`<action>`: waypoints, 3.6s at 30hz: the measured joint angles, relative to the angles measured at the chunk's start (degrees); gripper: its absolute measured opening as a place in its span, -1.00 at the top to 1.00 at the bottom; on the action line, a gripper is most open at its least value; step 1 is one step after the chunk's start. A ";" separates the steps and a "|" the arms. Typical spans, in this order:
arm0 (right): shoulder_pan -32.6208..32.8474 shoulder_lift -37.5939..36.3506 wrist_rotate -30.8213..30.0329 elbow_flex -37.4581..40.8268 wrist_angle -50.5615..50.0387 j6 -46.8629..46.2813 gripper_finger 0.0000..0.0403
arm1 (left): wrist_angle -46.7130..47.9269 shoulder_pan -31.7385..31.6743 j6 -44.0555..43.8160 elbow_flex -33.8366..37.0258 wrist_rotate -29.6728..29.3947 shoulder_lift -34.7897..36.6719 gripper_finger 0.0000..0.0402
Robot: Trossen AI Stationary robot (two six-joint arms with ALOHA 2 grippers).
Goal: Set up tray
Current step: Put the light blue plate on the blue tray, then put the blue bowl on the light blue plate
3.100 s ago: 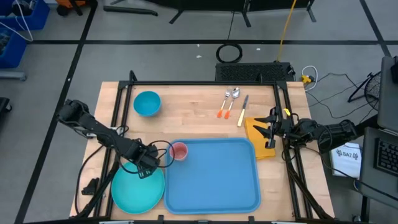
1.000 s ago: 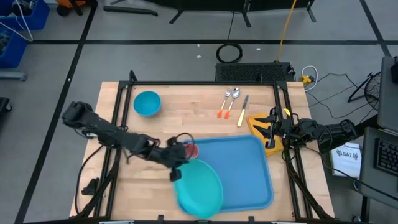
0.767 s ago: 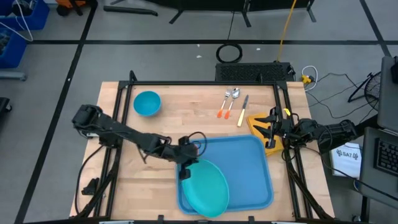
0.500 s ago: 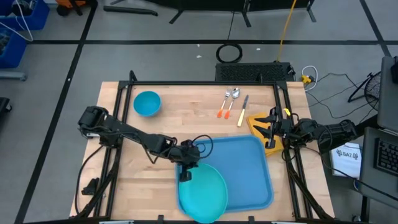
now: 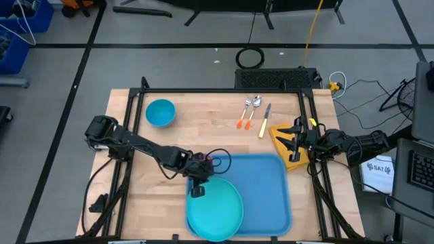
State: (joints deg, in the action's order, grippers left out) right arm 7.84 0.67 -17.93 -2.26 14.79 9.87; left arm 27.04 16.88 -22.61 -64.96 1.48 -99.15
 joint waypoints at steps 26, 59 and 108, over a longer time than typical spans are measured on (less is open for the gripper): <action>0.01 0.00 0.00 0.00 -0.05 0.03 0.35 | 3.07 -1.03 -7.10 0.19 2.98 0.00 0.62; 0.01 0.46 -0.08 0.01 0.01 0.04 0.35 | 17.59 4.07 -5.34 -4.88 -22.45 11.33 0.48; 0.00 0.61 -0.17 0.00 -0.49 1.55 0.35 | 25.75 -52.68 4.52 20.04 -1.25 21.88 0.57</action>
State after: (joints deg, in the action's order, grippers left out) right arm 7.84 1.28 -18.11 -2.26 14.31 11.42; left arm 52.79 -35.79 -18.09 -44.93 0.23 -77.28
